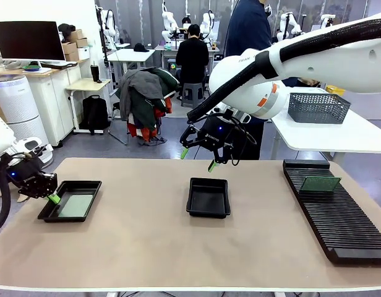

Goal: Inspect and transfer BCBs to ESD trays.
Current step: Pick up the ESD tray and place it on the left side of the table.

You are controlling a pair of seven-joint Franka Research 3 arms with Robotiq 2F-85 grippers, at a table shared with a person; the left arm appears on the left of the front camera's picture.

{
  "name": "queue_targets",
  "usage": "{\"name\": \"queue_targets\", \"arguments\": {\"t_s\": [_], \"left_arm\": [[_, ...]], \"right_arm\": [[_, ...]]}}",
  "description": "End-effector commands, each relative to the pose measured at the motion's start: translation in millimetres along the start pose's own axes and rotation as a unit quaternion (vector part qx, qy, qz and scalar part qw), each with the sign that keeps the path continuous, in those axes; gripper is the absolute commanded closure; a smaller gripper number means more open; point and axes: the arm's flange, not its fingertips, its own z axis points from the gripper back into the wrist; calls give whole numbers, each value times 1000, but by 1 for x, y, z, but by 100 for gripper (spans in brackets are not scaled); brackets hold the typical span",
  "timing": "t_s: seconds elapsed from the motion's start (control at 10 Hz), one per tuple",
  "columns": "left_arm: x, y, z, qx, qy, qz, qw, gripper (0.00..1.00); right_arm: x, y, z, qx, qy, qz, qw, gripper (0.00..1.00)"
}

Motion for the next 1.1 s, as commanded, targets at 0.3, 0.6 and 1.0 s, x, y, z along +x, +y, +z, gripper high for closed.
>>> {"name": "queue_targets", "arguments": {"t_s": [0.3,0.6,1.0], "left_arm": [[-10,-8,9,24,0,8,1000,45],[-15,-26,23,69,3,5,998,20],[-14,-61,46,128,20,-2,992,0]], "right_arm": [[1,1,0,-10,0,-5,1000,0],[1,1,0,-10,0,-5,1000,0],[1,1,0,-10,0,-5,1000,0]]}}
